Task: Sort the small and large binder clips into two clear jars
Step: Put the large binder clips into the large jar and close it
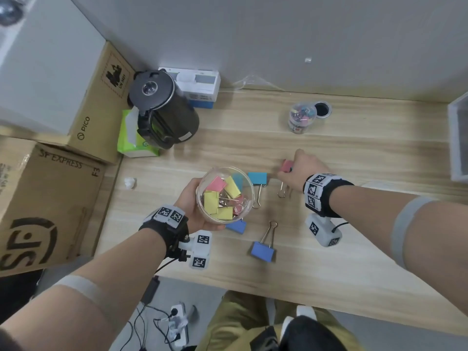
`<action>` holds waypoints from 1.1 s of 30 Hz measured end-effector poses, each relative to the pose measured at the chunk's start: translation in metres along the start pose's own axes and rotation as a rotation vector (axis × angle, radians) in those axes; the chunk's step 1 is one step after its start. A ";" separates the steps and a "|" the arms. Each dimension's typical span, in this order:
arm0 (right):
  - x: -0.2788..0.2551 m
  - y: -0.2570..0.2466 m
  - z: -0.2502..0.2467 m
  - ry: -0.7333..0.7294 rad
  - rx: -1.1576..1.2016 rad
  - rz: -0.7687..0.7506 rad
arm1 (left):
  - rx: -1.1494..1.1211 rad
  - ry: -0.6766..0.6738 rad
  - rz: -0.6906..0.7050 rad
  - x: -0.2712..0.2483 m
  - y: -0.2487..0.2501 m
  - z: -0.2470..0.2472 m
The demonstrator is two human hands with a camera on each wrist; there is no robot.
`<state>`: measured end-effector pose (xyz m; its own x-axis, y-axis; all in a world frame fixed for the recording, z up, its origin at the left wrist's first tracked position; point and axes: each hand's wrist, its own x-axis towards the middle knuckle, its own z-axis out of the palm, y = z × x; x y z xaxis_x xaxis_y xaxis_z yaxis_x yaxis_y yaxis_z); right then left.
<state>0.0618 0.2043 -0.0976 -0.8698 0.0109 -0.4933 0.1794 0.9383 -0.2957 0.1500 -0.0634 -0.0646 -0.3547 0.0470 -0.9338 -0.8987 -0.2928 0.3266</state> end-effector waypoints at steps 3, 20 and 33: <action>-0.007 -0.007 -0.026 0.080 0.101 -0.081 | 0.021 -0.004 0.013 -0.002 0.002 0.009; -0.064 -0.086 -0.064 0.030 -0.242 -0.357 | -0.223 -0.134 0.095 -0.012 0.020 0.057; -0.064 -0.071 -0.074 -0.128 0.174 -0.423 | -0.204 -0.108 0.093 -0.010 0.010 0.055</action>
<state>0.0710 0.1625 0.0158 -0.8214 -0.4131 -0.3933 -0.0949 0.7789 -0.6199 0.1305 -0.0139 -0.0440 -0.4683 0.1092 -0.8768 -0.7944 -0.4865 0.3637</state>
